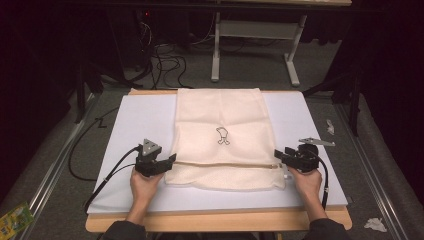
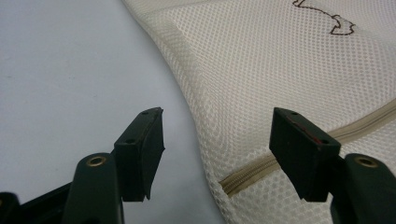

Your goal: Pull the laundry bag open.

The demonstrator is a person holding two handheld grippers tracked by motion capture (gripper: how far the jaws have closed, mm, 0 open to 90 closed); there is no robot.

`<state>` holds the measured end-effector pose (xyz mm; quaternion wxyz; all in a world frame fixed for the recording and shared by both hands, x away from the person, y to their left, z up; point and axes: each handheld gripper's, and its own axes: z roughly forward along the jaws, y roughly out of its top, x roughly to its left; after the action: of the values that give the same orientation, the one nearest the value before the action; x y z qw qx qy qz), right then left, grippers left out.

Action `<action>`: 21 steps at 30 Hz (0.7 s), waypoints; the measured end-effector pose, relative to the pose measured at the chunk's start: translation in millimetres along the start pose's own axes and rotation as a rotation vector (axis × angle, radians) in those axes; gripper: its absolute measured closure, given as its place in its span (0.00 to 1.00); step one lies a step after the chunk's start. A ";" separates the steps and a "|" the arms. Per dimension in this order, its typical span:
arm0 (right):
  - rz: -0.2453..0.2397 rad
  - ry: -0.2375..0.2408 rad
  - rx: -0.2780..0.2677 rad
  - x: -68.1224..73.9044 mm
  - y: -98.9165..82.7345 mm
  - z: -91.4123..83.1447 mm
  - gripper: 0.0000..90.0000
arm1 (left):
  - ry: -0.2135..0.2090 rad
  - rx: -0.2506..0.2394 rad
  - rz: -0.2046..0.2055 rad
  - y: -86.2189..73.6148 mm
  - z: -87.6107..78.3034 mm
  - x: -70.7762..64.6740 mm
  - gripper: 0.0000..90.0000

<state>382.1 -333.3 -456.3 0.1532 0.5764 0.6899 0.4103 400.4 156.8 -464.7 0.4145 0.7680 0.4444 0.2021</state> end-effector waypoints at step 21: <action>0.065 0.038 0.243 8.2 5.5 14.3 0.52 | 0.004 0.063 0.017 -13.8 15.7 -3.5 0.35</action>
<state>393.2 -320.3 -458.8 0.0558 0.6050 0.7183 0.3390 402.1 150.3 -484.8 0.3876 0.7839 0.4449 0.1930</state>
